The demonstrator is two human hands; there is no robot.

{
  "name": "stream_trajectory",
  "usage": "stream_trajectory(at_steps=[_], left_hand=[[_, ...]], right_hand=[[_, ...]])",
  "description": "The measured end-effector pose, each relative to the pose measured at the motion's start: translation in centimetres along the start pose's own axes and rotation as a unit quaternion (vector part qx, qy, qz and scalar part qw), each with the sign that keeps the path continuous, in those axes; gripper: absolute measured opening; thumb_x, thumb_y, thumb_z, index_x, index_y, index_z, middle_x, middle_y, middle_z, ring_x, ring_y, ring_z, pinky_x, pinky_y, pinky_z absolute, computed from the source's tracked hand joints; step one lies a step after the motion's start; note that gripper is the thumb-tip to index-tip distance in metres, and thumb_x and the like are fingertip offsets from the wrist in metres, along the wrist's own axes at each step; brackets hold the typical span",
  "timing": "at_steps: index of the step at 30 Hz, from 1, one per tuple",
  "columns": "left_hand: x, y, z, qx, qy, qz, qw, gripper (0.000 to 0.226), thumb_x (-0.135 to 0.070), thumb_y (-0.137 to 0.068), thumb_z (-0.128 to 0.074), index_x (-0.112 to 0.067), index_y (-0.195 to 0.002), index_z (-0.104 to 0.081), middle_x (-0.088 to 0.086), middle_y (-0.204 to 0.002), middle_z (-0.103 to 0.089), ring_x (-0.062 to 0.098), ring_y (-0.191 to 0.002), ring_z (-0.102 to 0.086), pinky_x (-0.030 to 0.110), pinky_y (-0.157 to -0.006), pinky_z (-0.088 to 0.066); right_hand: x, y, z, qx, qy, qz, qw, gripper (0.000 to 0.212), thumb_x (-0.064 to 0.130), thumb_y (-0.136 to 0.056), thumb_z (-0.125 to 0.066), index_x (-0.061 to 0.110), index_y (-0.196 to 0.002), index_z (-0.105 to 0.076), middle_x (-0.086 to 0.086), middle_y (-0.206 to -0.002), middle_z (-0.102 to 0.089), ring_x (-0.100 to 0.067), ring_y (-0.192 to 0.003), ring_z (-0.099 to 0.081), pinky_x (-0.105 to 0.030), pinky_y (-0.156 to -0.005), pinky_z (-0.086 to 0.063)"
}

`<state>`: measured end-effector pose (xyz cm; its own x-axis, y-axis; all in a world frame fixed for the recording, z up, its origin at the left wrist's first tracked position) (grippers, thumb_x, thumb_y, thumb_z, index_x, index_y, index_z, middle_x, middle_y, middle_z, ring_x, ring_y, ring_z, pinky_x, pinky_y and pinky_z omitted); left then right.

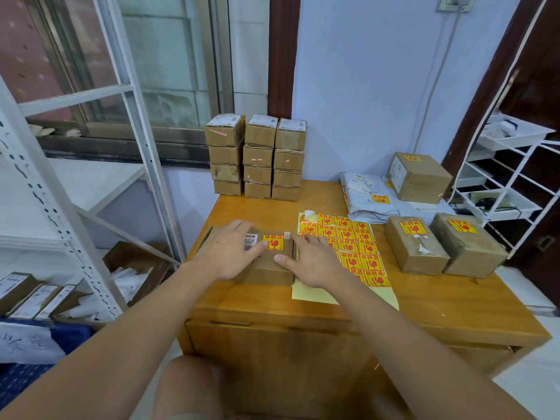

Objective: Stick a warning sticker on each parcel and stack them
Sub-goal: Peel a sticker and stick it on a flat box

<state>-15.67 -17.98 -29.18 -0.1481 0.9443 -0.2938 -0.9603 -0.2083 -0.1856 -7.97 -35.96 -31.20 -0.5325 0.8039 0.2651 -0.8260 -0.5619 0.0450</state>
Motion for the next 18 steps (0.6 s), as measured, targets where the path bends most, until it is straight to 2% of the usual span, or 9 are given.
stream_trajectory(at_steps=[4,7,13,16,18], left_hand=[[4.3,1.2,1.0,-0.01,-0.03,0.081,0.996,0.095,-0.087,-0.088,-0.029,-0.024,-0.159,-0.028,0.002,-0.165,-0.031,0.025,-0.149,-0.033,0.052,-0.12,-0.032],[6.4,2.4,0.9,0.012,-0.035,0.139,0.99,0.108,-0.094,-0.08,-0.022,-0.022,-0.162,-0.021,0.007,-0.167,-0.025,0.031,-0.152,-0.027,0.054,-0.121,-0.027],[7.2,3.4,-0.4,0.047,0.005,0.155,0.987,0.113,-0.1,-0.075,-0.019,-0.029,-0.162,-0.01,0.007,-0.161,-0.04,0.034,-0.143,-0.041,0.055,-0.118,-0.033],[6.5,3.3,-0.3,0.04,0.013,0.156,0.987,0.112,-0.097,-0.076,-0.022,-0.029,-0.163,-0.004,0.011,-0.159,-0.039,0.035,-0.143,-0.039,0.054,-0.117,-0.031],[5.6,3.0,0.2,0.022,0.032,0.152,0.988,0.108,-0.091,-0.081,-0.028,-0.026,-0.163,0.0,0.014,-0.157,-0.036,0.036,-0.143,-0.036,0.052,-0.116,-0.032]], right_hand=[[0.2,0.4,0.3,0.008,-0.003,0.004,1.0,0.08,0.077,-0.093,-0.035,0.035,-0.159,-0.02,-0.006,-0.16,-0.035,-0.035,-0.148,-0.023,-0.054,-0.115,-0.025],[0.6,0.5,0.4,0.012,-0.002,0.01,1.0,0.077,0.075,-0.095,-0.032,0.034,-0.159,-0.021,-0.005,-0.159,-0.039,-0.035,-0.146,-0.025,-0.053,-0.113,-0.025],[1.6,0.4,-0.2,0.016,-0.01,0.026,0.999,0.075,0.071,-0.098,-0.031,0.03,-0.16,-0.019,-0.004,-0.16,-0.036,-0.034,-0.145,-0.024,-0.053,-0.112,-0.025],[2.0,0.6,0.3,-0.018,-0.04,0.033,0.999,0.072,0.068,-0.099,-0.035,0.033,-0.16,-0.02,-0.003,-0.162,-0.033,-0.033,-0.144,-0.024,-0.051,-0.113,-0.027],[2.0,0.7,1.1,-0.044,-0.094,0.041,0.994,0.071,0.065,-0.099,-0.041,0.036,-0.16,-0.019,-0.003,-0.166,-0.023,-0.034,-0.149,-0.021,-0.05,-0.119,-0.025]])
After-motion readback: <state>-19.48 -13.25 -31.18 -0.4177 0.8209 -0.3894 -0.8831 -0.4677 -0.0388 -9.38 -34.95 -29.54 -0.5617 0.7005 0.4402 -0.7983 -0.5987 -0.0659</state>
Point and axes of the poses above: each hand's wrist, its own y-axis away from the middle knuckle, its own z-axis out of the back of the hand, x = y × z, the point moved 5 cm from there along -y, towards the middle knuckle
